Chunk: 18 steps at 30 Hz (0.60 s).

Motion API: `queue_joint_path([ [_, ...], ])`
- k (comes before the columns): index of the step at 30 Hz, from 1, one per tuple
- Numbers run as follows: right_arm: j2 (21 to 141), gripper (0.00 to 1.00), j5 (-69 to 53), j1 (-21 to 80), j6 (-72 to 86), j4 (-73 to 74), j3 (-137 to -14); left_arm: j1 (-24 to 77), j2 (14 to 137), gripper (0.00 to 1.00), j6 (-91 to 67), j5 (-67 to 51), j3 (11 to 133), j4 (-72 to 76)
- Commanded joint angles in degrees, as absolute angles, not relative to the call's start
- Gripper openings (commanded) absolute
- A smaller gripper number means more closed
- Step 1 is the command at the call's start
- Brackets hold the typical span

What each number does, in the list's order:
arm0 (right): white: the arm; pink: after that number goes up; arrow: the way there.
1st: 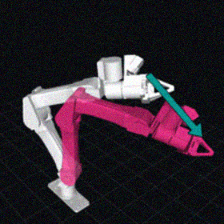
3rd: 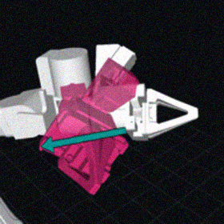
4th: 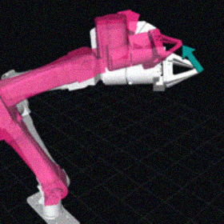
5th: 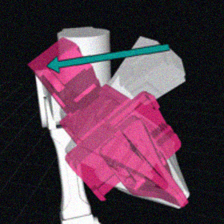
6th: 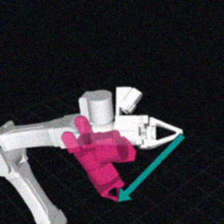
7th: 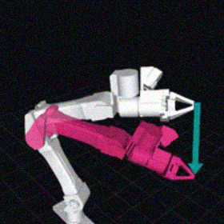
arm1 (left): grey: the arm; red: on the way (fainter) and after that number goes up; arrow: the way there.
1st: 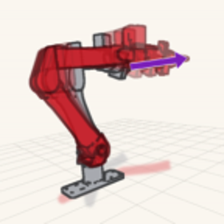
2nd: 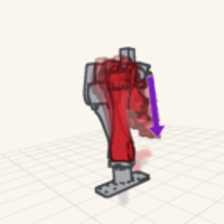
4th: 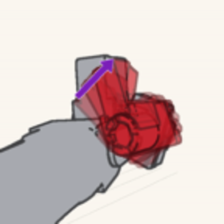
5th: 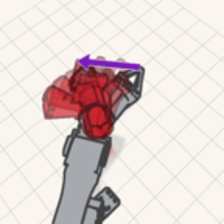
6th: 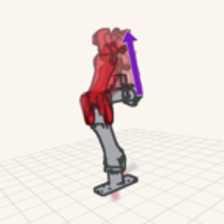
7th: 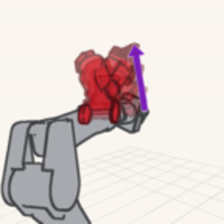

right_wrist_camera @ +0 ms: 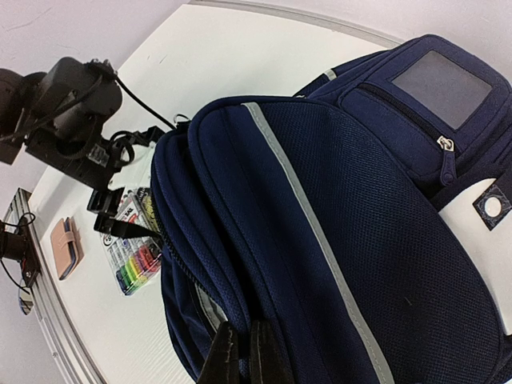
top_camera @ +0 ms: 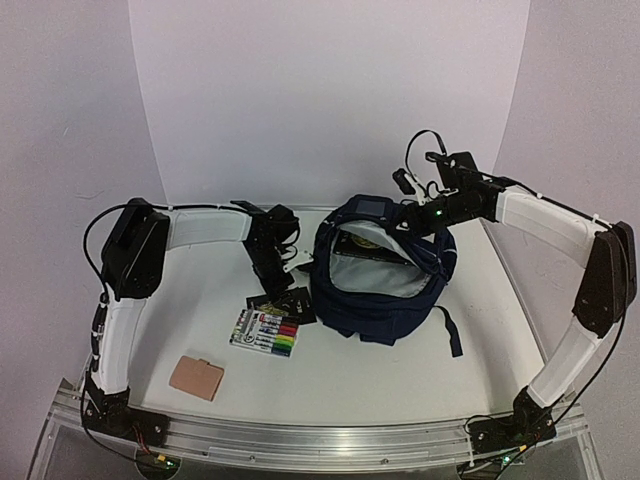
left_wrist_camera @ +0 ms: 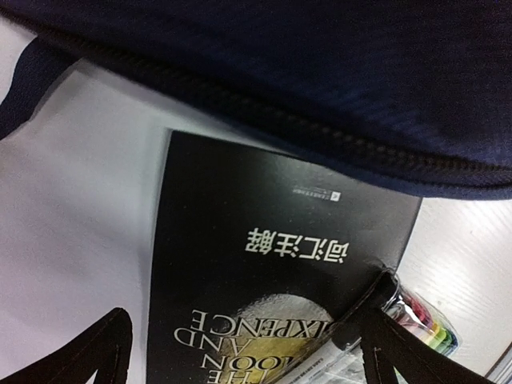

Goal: Pack the student bag
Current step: Pick up the book from the center of the board.

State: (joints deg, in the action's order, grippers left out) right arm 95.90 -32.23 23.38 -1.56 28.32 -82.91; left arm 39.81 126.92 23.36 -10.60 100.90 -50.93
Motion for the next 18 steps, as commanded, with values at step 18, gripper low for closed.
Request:
queue_joint_path([
  [18,96.55,0.00,-28.28,19.31,-1.89,29.46,-85.21,40.43,123.53,1.00,27.61,-9.85,86.68,-51.61],
])
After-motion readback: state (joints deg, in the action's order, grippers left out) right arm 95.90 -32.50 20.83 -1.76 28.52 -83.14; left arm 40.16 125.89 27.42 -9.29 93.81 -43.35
